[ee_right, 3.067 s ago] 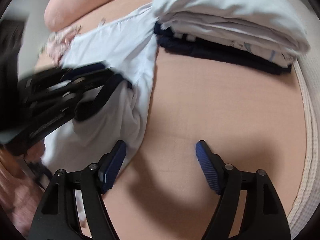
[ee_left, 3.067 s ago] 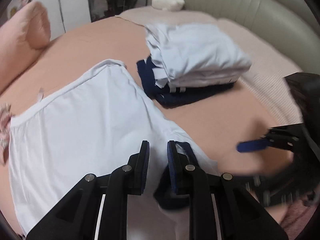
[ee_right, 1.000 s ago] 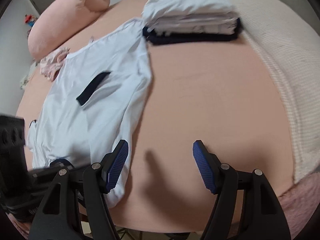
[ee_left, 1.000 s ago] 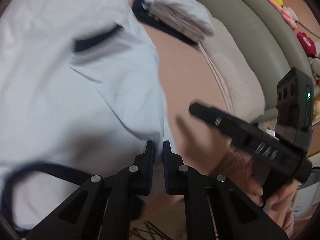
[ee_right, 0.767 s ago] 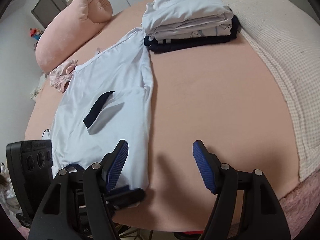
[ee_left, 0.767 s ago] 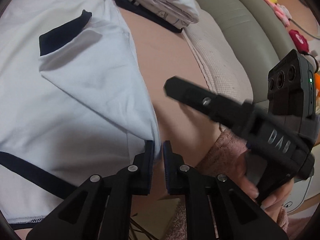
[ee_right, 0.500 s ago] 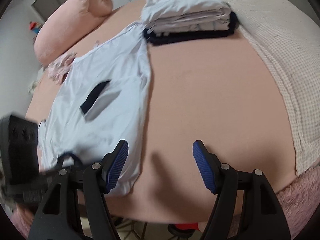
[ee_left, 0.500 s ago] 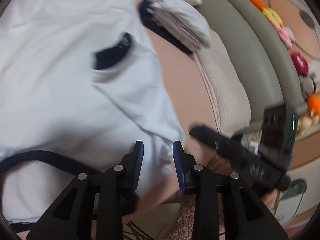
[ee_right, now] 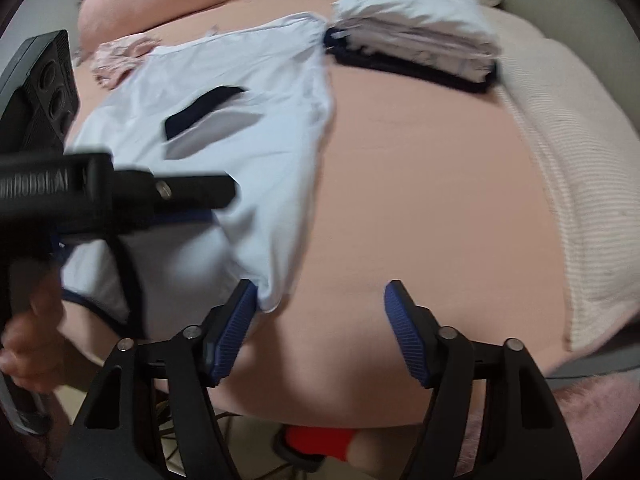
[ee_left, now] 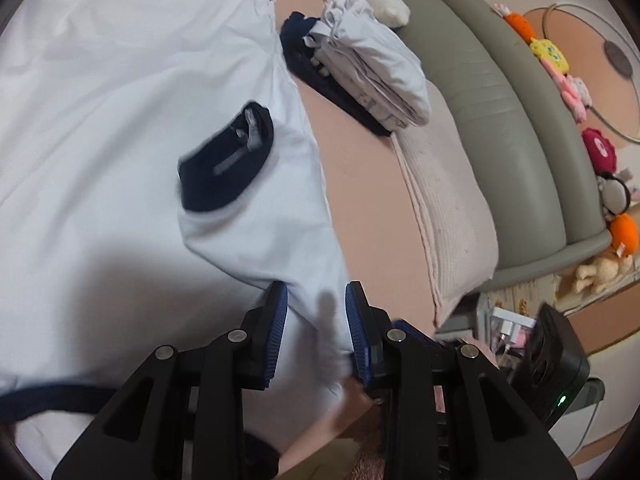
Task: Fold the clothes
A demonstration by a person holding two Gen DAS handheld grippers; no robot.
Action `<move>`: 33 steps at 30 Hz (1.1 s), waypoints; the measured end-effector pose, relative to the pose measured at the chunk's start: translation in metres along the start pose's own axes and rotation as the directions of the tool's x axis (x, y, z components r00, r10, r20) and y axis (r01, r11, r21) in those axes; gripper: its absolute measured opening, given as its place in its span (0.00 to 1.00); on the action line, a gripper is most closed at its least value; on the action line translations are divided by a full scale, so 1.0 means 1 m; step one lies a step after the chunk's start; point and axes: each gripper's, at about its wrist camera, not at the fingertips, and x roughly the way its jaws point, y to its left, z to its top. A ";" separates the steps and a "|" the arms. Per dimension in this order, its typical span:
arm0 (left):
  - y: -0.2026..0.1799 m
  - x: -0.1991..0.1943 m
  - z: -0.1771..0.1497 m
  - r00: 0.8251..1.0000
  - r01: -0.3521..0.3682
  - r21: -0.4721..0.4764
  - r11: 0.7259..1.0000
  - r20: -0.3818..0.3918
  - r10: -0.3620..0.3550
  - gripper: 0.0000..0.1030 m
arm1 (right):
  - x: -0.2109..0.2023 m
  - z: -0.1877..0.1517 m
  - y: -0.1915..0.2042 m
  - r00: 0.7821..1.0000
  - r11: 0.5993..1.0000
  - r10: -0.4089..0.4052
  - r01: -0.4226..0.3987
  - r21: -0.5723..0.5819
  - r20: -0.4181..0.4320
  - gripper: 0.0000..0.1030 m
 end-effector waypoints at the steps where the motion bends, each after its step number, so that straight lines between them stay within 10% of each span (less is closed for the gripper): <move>1: -0.003 0.003 0.001 1.000 -0.030 0.015 0.999 -0.005 0.030 0.31 | -0.001 -0.002 -0.006 1.000 0.999 -0.030 0.030 0.015 -0.005 0.61; 9: -0.002 0.006 -0.004 0.998 -0.061 0.065 0.996 -0.030 0.063 0.31 | -0.016 0.000 -0.018 0.976 0.974 0.210 -0.214 0.071 0.052 0.70; 21: 0.000 0.006 -0.007 0.996 -0.079 0.076 0.994 -0.023 0.081 0.31 | 0.008 0.002 -0.017 0.999 0.995 0.020 -0.016 0.100 -0.039 0.65; 26: -0.009 -0.004 -0.007 0.992 -0.128 0.131 0.983 0.016 0.127 0.29 | -0.007 -0.004 -0.029 0.998 0.985 0.049 -0.044 0.166 -0.025 0.63; 30: -0.017 -0.019 0.001 0.987 -0.146 0.159 0.976 0.085 0.134 0.29 | -0.028 0.003 -0.027 0.972 0.959 0.212 -0.227 0.170 0.106 0.61; 33: -0.020 -0.024 0.006 0.982 -0.164 0.163 0.973 0.117 0.146 0.29 | -0.023 0.022 -0.012 0.984 0.986 0.115 -0.129 0.104 0.133 0.62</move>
